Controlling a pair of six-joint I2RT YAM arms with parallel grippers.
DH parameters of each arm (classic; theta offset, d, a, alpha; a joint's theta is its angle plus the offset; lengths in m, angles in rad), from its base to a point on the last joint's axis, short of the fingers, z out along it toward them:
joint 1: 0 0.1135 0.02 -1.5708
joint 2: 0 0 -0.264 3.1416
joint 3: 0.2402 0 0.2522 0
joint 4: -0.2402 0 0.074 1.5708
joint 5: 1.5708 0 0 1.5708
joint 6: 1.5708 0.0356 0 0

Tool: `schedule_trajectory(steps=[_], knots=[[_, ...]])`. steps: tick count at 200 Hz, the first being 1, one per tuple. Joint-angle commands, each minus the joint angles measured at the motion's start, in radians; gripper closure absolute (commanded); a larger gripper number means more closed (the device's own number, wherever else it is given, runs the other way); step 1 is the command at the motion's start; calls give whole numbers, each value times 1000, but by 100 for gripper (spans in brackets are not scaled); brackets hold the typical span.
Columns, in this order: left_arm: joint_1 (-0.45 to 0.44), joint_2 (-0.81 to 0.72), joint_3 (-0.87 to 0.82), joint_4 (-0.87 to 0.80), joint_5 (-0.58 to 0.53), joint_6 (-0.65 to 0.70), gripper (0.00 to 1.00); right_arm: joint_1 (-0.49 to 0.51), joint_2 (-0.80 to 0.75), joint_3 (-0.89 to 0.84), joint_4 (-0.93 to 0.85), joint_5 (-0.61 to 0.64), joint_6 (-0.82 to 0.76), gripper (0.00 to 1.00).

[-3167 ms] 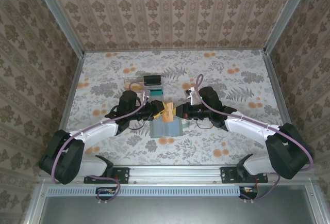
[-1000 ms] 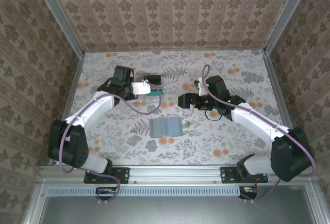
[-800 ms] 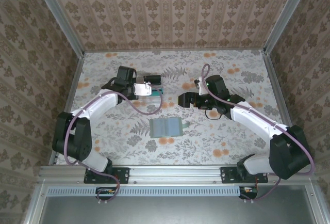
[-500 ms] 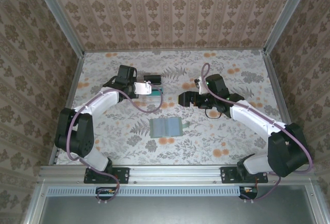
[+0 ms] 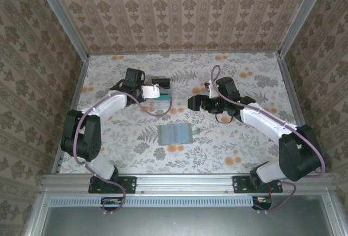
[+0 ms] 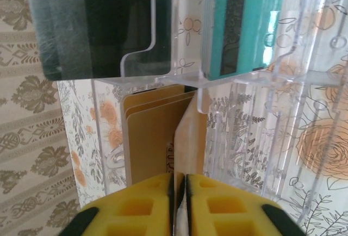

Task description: Take the credit cards out of the card holder

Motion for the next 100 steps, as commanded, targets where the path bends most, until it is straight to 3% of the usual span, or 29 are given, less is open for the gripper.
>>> schedule_trajectory(steps=[1,17,100], knots=[[10,22,37,26,-18,-18,79,-6,14,23,18,-27,4,0],[10,26,41,29,-23,-24,72,-8,15,22,21,-28,6,0],[14,77,72,95,-95,-54,74,-11,6,12,25,-34,19,0]])
